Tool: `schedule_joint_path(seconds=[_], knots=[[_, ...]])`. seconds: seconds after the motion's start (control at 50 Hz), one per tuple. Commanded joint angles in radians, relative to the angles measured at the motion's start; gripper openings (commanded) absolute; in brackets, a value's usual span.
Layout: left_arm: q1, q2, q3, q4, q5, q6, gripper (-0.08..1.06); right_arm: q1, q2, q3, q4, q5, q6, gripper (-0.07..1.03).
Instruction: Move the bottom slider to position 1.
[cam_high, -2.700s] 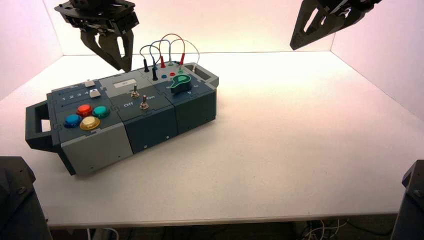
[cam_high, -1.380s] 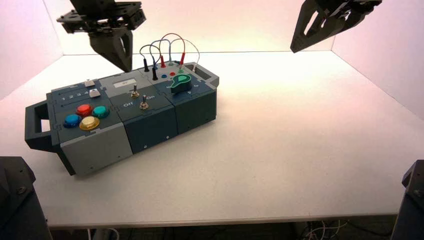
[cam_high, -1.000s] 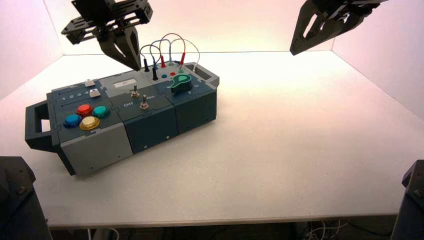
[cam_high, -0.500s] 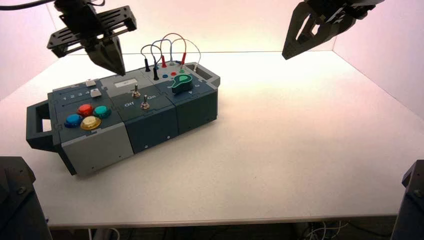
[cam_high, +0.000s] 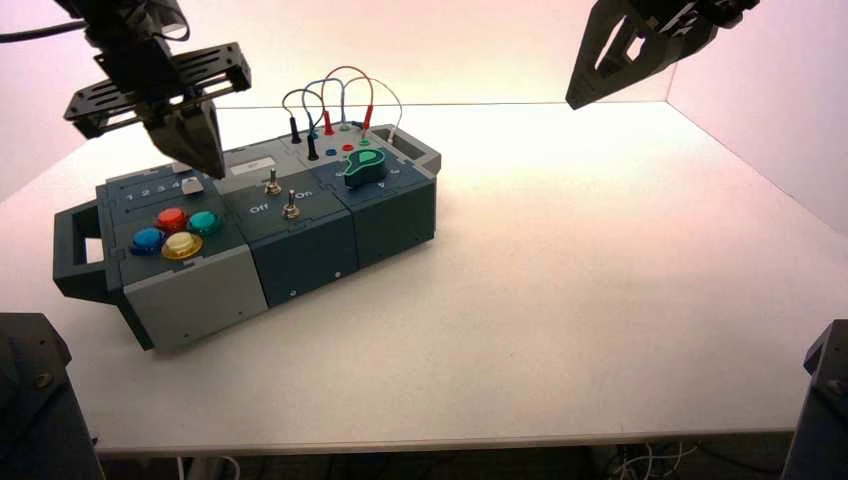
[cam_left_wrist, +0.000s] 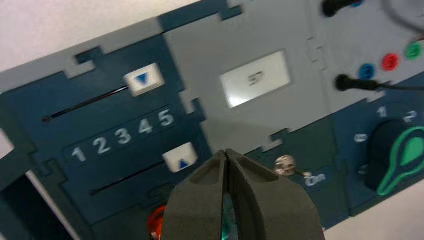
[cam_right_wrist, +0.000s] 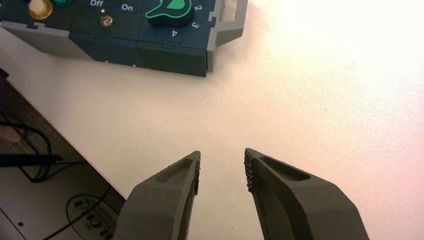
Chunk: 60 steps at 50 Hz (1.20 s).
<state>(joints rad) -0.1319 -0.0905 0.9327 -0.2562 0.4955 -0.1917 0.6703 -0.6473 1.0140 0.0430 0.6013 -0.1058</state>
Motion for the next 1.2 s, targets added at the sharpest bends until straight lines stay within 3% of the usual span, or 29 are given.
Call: schedule_joint_path(seconds=[0.02,0.54,0.84,1.2], knots=[[0.031,-0.025,0.005,0.014,-0.003,-0.009,-0.03,0.005,-0.005,-0.021,0.003,-0.005,0.000,0.48],[0.097,-0.063,0.037,0.038,0.005,-0.009,-0.03,0.005,-0.014,-0.021,0.005,-0.005,-0.002,0.48],[0.150,-0.109,0.075,0.087,0.040,-0.009,-0.03,0.005,-0.020,-0.020,0.005,-0.005,0.000,0.48],[0.181,-0.152,0.101,0.112,0.055,-0.009,-0.03,0.005,-0.023,-0.018,0.006,-0.005,0.000,0.48]])
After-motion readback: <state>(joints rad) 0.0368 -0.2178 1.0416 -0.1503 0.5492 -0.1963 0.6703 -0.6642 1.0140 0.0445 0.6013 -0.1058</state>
